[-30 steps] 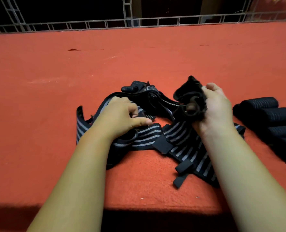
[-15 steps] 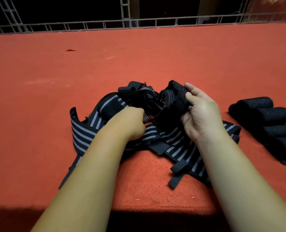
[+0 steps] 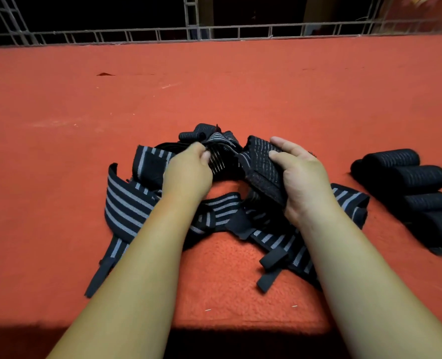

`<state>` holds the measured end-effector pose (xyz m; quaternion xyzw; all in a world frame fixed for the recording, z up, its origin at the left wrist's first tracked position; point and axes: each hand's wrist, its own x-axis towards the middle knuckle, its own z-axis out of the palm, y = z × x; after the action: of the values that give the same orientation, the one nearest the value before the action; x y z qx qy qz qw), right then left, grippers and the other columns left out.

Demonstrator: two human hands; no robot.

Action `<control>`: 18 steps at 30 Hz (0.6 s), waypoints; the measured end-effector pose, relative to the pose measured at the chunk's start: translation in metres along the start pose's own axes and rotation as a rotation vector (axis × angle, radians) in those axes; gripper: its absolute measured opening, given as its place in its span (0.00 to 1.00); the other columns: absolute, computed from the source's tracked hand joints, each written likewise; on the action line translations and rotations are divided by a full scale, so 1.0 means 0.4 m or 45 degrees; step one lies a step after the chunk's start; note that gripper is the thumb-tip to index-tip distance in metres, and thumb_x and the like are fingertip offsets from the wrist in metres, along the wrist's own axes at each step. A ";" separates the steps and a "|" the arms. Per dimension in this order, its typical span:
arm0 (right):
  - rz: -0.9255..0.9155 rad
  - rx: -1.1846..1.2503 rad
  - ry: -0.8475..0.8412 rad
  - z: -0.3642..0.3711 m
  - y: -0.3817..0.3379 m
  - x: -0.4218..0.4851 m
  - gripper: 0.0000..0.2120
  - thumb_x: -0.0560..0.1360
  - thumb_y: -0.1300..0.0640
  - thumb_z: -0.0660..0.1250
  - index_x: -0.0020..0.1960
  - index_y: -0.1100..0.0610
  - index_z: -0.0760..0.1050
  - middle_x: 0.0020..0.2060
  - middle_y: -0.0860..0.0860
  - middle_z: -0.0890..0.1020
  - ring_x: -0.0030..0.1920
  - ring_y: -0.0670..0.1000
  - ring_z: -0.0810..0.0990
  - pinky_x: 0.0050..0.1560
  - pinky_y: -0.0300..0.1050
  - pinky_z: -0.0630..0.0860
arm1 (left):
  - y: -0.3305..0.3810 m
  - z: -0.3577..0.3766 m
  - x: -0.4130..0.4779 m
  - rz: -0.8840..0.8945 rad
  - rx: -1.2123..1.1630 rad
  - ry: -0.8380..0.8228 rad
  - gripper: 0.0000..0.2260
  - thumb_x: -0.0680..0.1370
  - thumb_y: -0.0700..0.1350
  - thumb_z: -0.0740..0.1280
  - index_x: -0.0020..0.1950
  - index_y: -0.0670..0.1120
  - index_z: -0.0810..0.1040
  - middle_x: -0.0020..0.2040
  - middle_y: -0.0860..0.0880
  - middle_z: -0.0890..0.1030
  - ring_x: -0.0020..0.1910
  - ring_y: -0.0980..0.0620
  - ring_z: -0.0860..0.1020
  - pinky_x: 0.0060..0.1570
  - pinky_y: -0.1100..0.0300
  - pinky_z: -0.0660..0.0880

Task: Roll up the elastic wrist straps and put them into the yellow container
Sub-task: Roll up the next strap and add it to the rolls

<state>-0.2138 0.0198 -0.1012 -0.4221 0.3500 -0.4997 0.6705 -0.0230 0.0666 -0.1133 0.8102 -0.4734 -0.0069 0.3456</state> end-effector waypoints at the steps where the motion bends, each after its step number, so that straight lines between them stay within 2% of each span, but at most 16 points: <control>1: 0.001 -0.027 -0.012 0.000 -0.001 -0.003 0.14 0.83 0.66 0.67 0.65 0.54 0.83 0.51 0.59 0.90 0.46 0.58 0.89 0.44 0.55 0.87 | 0.000 -0.011 0.004 -0.035 -0.201 0.036 0.11 0.88 0.50 0.59 0.51 0.47 0.76 0.46 0.47 0.80 0.49 0.43 0.78 0.46 0.50 0.68; 2: -0.003 -0.077 -0.025 0.000 -0.002 -0.005 0.14 0.83 0.65 0.68 0.64 0.54 0.84 0.50 0.58 0.90 0.46 0.56 0.89 0.42 0.50 0.86 | 0.002 -0.026 0.007 -0.089 -0.395 0.072 0.14 0.88 0.50 0.59 0.47 0.45 0.74 0.43 0.48 0.79 0.45 0.45 0.76 0.44 0.49 0.68; 3: -0.014 -0.154 -0.043 0.001 -0.003 -0.009 0.12 0.82 0.64 0.69 0.62 0.53 0.85 0.49 0.57 0.90 0.46 0.55 0.90 0.42 0.48 0.85 | 0.008 -0.044 0.007 -0.167 -0.613 0.102 0.16 0.87 0.53 0.59 0.46 0.43 0.73 0.42 0.46 0.80 0.43 0.46 0.77 0.44 0.45 0.73; 4: -0.032 -0.252 -0.063 0.003 -0.003 -0.011 0.11 0.82 0.63 0.71 0.60 0.53 0.86 0.48 0.55 0.91 0.47 0.55 0.90 0.43 0.48 0.85 | 0.015 -0.061 0.005 -0.239 -0.860 0.117 0.18 0.85 0.55 0.60 0.46 0.41 0.75 0.43 0.45 0.81 0.43 0.45 0.79 0.48 0.40 0.80; 6: -0.080 -0.508 -0.099 0.007 0.004 -0.011 0.08 0.79 0.57 0.76 0.57 0.49 0.88 0.49 0.50 0.91 0.50 0.54 0.90 0.49 0.51 0.87 | 0.032 -0.087 -0.002 -0.305 -1.295 0.082 0.17 0.84 0.55 0.62 0.47 0.43 0.80 0.46 0.43 0.85 0.46 0.43 0.84 0.56 0.31 0.83; 7: -0.115 -0.647 -0.126 0.011 0.006 -0.013 0.11 0.77 0.52 0.79 0.59 0.46 0.87 0.50 0.47 0.90 0.51 0.50 0.90 0.53 0.51 0.87 | 0.046 -0.103 -0.009 -0.304 -1.431 0.047 0.17 0.86 0.53 0.62 0.48 0.43 0.82 0.46 0.42 0.86 0.47 0.42 0.85 0.56 0.31 0.84; 9: -0.229 -0.927 -0.219 0.022 0.006 -0.025 0.25 0.72 0.44 0.82 0.68 0.41 0.82 0.57 0.41 0.87 0.56 0.41 0.86 0.61 0.45 0.82 | 0.080 -0.135 -0.018 -0.294 -1.578 -0.021 0.15 0.89 0.48 0.61 0.53 0.41 0.83 0.47 0.41 0.88 0.46 0.42 0.87 0.50 0.41 0.86; 10: -0.297 -1.030 -0.265 0.030 0.007 -0.032 0.31 0.70 0.41 0.82 0.71 0.40 0.78 0.60 0.40 0.85 0.59 0.39 0.84 0.63 0.42 0.79 | 0.096 -0.150 -0.023 -0.288 -1.630 -0.082 0.14 0.90 0.46 0.60 0.56 0.39 0.82 0.47 0.40 0.88 0.44 0.43 0.88 0.46 0.45 0.86; 11: -0.357 -1.075 -0.305 0.037 0.008 -0.039 0.33 0.70 0.40 0.82 0.73 0.39 0.77 0.62 0.40 0.85 0.61 0.38 0.82 0.64 0.40 0.77 | 0.109 -0.163 -0.027 -0.275 -1.682 -0.160 0.14 0.90 0.45 0.60 0.58 0.38 0.81 0.47 0.40 0.87 0.43 0.43 0.88 0.43 0.47 0.86; 13: -0.420 -1.007 -0.338 0.050 0.012 -0.051 0.25 0.74 0.40 0.80 0.69 0.39 0.79 0.59 0.40 0.86 0.60 0.37 0.83 0.62 0.40 0.78 | 0.128 -0.179 -0.043 -0.247 -1.737 -0.300 0.14 0.90 0.44 0.59 0.61 0.35 0.80 0.48 0.37 0.87 0.43 0.41 0.88 0.44 0.47 0.87; 15: -0.486 -0.997 -0.292 0.056 0.022 -0.050 0.14 0.79 0.41 0.74 0.63 0.41 0.83 0.55 0.43 0.87 0.58 0.41 0.84 0.61 0.47 0.80 | 0.136 -0.184 -0.051 -0.221 -1.733 -0.338 0.14 0.90 0.43 0.60 0.61 0.34 0.80 0.49 0.37 0.87 0.44 0.41 0.88 0.47 0.48 0.87; 16: -0.516 -1.022 -0.258 0.056 0.025 -0.047 0.10 0.80 0.42 0.72 0.60 0.42 0.84 0.53 0.45 0.87 0.57 0.44 0.85 0.61 0.52 0.80 | 0.136 -0.184 -0.051 -0.205 -1.746 -0.333 0.14 0.90 0.44 0.60 0.61 0.36 0.81 0.49 0.38 0.88 0.46 0.42 0.88 0.50 0.48 0.87; 18: -0.525 -1.007 -0.200 0.051 0.026 -0.039 0.07 0.82 0.46 0.70 0.55 0.46 0.85 0.49 0.48 0.88 0.53 0.47 0.85 0.59 0.55 0.81 | 0.129 -0.189 -0.044 -0.162 -1.775 -0.364 0.16 0.90 0.52 0.60 0.62 0.41 0.81 0.50 0.43 0.88 0.50 0.44 0.88 0.55 0.49 0.85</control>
<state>-0.1957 0.0407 -0.1017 -0.7434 0.3707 -0.4170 0.3688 -0.0465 0.1057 -0.0322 0.4178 -0.3511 -0.4344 0.7166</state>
